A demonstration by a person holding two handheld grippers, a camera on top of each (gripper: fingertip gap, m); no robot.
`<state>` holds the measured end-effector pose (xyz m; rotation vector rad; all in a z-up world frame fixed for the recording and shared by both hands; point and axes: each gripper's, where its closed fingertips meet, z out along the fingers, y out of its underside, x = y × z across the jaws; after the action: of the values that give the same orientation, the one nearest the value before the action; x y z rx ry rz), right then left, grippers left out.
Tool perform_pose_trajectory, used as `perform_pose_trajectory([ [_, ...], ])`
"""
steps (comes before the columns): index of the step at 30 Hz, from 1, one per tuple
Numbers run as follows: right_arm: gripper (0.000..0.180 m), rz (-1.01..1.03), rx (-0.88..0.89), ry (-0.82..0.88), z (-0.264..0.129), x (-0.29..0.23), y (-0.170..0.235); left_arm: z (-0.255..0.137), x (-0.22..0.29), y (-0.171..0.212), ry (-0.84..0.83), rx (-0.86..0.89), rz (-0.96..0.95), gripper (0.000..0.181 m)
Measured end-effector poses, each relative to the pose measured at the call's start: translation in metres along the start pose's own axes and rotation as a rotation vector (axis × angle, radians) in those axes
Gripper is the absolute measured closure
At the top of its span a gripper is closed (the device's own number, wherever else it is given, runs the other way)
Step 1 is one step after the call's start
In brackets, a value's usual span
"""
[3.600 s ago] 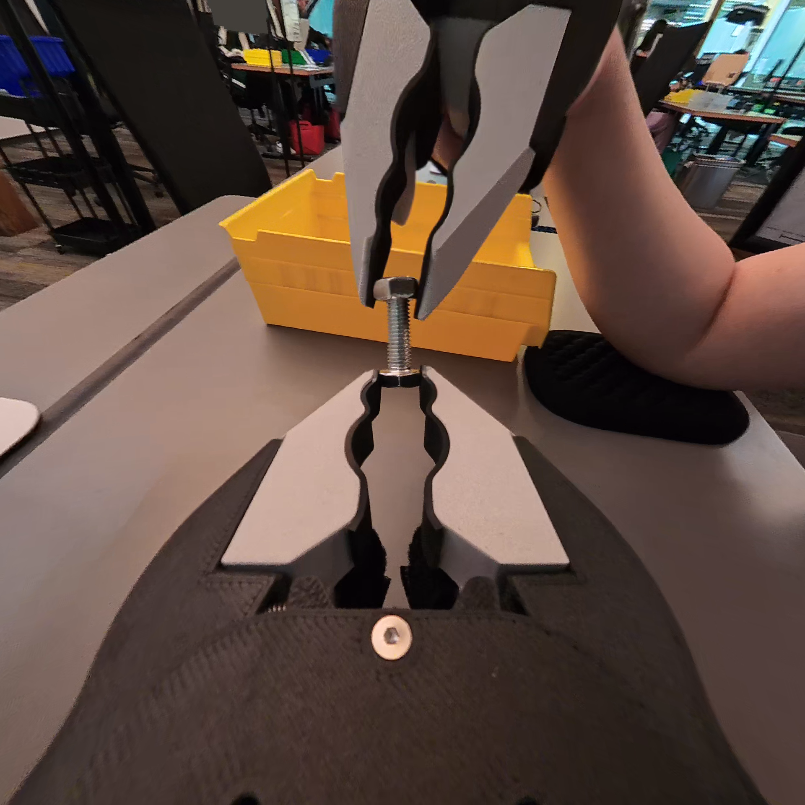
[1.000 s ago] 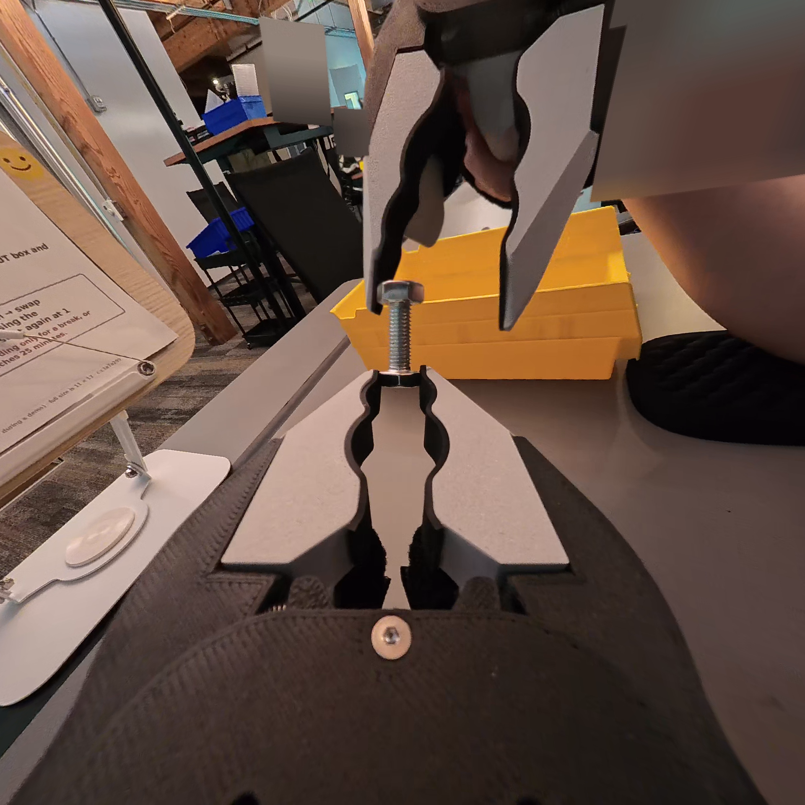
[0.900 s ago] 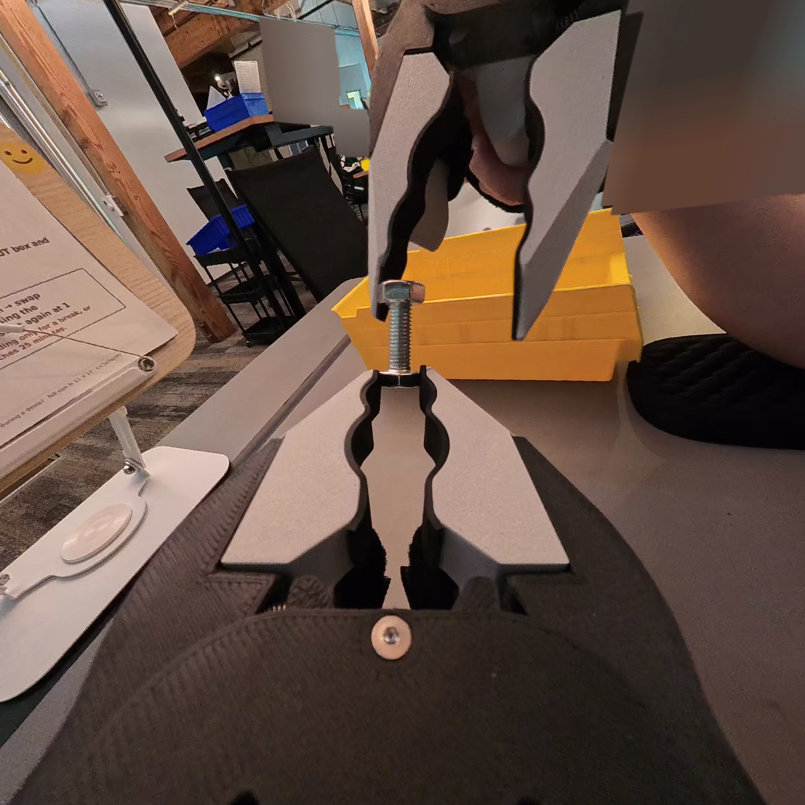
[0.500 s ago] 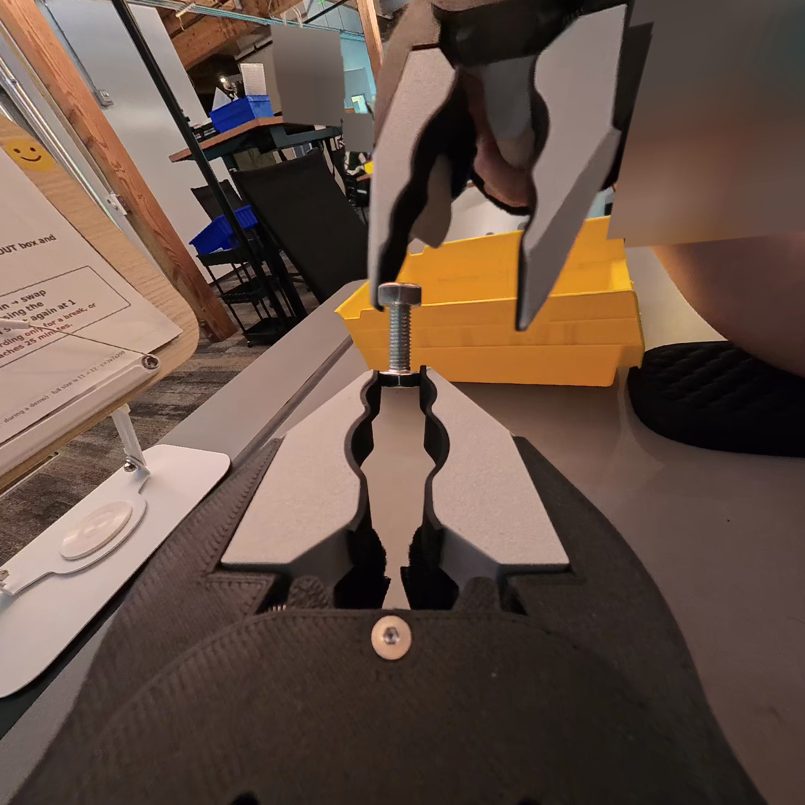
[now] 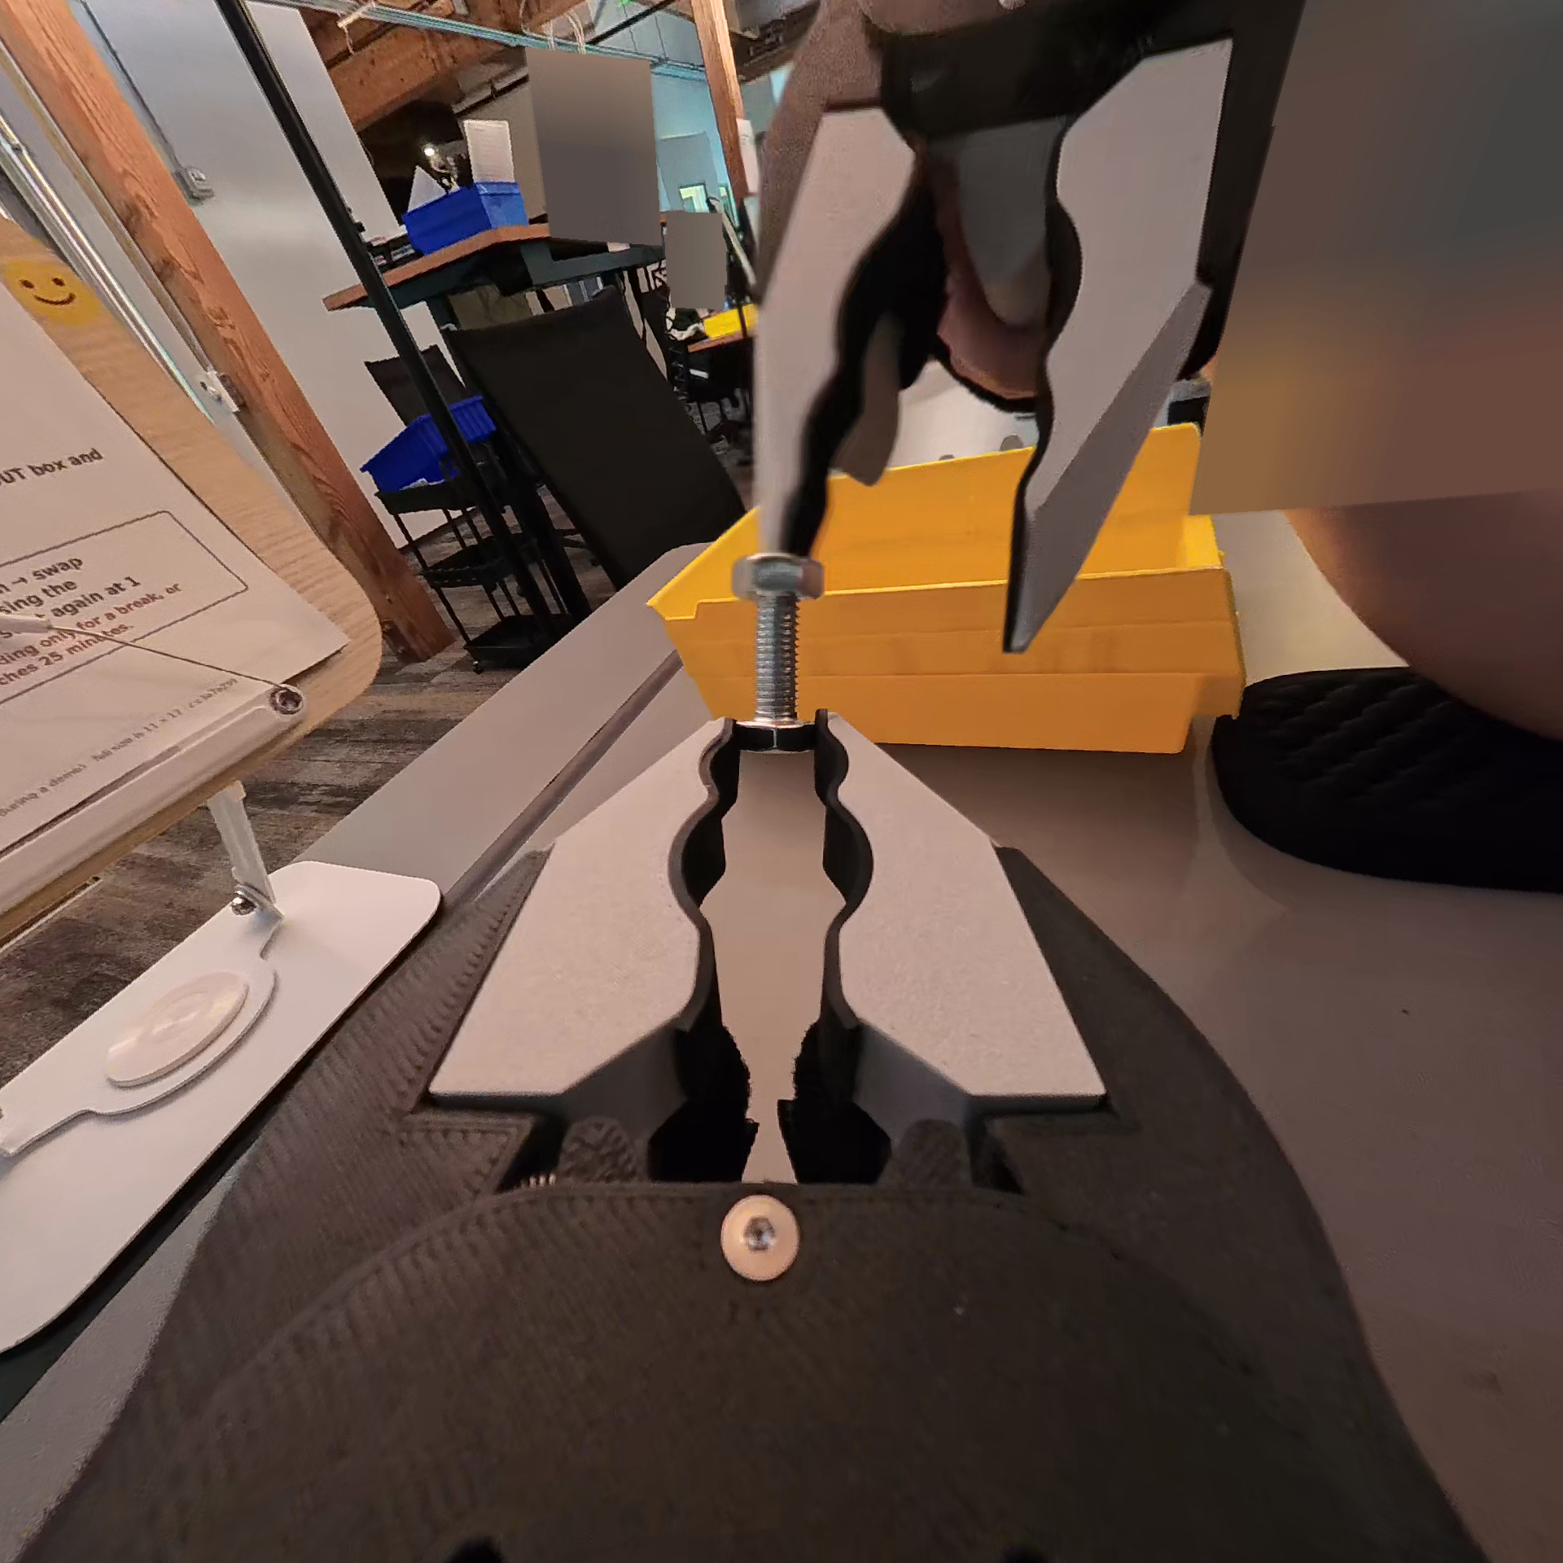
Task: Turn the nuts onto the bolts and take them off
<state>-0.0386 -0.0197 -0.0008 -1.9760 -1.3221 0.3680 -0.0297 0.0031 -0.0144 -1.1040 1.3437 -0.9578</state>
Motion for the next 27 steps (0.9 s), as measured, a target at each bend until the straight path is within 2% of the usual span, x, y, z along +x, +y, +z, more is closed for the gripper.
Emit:
perform_pose_trajectory([
  [3, 0.143, 0.011, 0.004, 0.027, -0.004, 0.006, 0.002, -0.001, 0.000, -0.002, 0.000, 0.009, 0.002, 0.165],
  [6, 0.128, 0.020, 0.065, 0.057, -0.004, 0.014, -0.009, 0.000, 0.002, -0.002, -0.001, 0.007, 0.018, 0.165],
  [8, 0.124, 0.000, 0.067, 0.050, -0.001, 0.012, -0.011, 0.000, 0.002, -0.002, -0.002, 0.006, 0.018, 0.165],
  [10, 0.125, -0.014, 0.036, 0.013, 0.002, 0.003, -0.006, -0.001, 0.000, -0.002, -0.009, 0.008, 0.015, 0.165],
  [12, 0.148, -0.017, -0.010, -0.015, 0.000, -0.004, 0.003, -0.001, -0.002, -0.001, -0.011, 0.006, 0.005, 0.165],
  [13, 0.147, -0.015, -0.012, -0.014, -0.001, -0.004, 0.004, -0.001, -0.002, -0.002, -0.009, 0.011, -0.002, 0.165],
  [14, 0.146, -0.012, -0.006, 0.017, -0.002, 0.002, 0.003, -0.001, -0.002, -0.003, -0.006, 0.014, -0.005, 0.165],
  [16, 0.131, 0.010, 0.029, 0.058, -0.004, 0.012, -0.004, -0.001, -0.001, -0.003, -0.009, 0.012, 0.009, 0.165],
  [19, 0.124, -0.005, 0.073, 0.052, -0.001, 0.012, -0.012, 0.000, 0.001, -0.002, -0.004, 0.009, 0.018, 0.165],
  [22, 0.125, -0.021, 0.047, 0.006, 0.000, 0.001, -0.008, -0.001, 0.000, -0.002, -0.007, 0.007, 0.014, 0.165],
  [24, 0.147, -0.017, 0.011, -0.032, -0.003, -0.006, 0.000, -0.001, -0.002, -0.002, -0.012, 0.011, 0.006, 0.165],
  [27, 0.143, -0.009, 0.032, 0.033, -0.007, 0.005, -0.003, -0.001, -0.001, -0.003, -0.006, 0.012, 0.006, 0.165],
])
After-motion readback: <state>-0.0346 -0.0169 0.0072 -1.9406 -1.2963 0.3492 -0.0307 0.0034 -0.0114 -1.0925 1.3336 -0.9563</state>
